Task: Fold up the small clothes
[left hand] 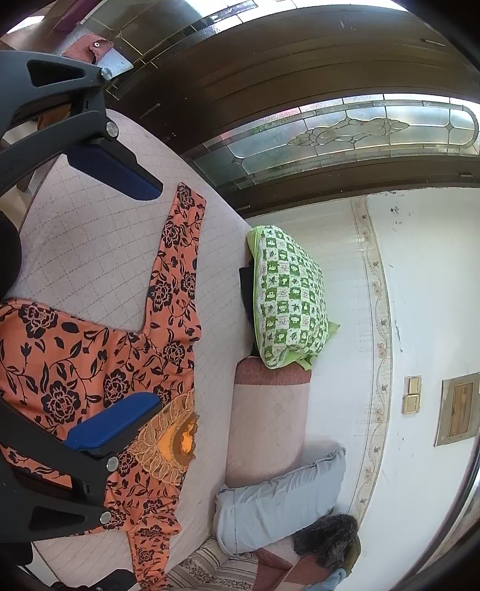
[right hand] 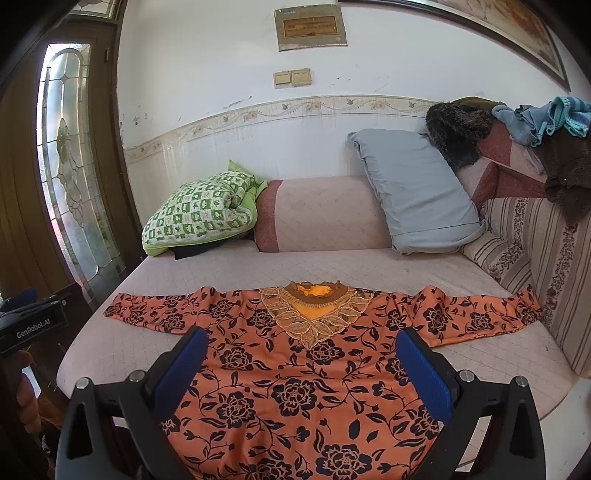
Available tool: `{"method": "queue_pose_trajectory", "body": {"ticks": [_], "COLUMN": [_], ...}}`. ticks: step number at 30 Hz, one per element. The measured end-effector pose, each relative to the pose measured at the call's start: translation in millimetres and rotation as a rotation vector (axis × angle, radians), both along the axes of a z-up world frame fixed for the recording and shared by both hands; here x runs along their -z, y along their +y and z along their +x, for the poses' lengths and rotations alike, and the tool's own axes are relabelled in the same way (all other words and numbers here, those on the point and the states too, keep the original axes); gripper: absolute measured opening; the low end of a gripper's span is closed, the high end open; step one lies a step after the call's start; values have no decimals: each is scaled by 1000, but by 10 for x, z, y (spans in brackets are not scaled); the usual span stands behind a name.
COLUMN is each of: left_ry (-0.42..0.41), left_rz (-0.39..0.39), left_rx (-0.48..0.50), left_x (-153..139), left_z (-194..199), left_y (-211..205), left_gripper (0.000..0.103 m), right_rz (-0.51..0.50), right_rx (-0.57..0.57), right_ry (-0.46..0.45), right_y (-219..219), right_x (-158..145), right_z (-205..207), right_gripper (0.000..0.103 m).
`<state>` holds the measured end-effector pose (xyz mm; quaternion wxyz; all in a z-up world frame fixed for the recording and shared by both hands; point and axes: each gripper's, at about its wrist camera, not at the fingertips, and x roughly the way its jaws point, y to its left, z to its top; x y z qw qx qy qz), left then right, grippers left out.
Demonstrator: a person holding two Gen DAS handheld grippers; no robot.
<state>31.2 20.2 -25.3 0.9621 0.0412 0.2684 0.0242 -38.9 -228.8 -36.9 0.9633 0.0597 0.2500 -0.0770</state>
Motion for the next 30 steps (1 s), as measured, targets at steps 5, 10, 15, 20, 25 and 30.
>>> {"method": "queue_pose_trajectory", "body": {"ticks": [5, 10, 15, 20, 25, 30], "left_ry": [0, 5, 8, 11, 21, 32], "left_rz": [-7, -6, 9, 22, 29, 40], "left_rx": [-23, -28, -13, 1, 18, 33], "left_x": [-21, -40, -52, -69, -70, -49], "left_z": [11, 30, 30, 28, 32, 44], "left_y": [76, 102, 24, -70, -139, -216], "left_gripper": [103, 103, 103, 103, 103, 103], "right_rz": [2, -5, -21, -12, -10, -34], "right_rx": [-16, -18, -8, 8, 39, 64], "right_ry": [5, 14, 31, 44, 69, 106], "right_y": [32, 51, 28, -46, -126, -162], "right_x": [5, 17, 56, 65, 92, 109], "right_z": [55, 84, 92, 113, 149, 186], "right_gripper": [103, 103, 103, 103, 103, 103]}}
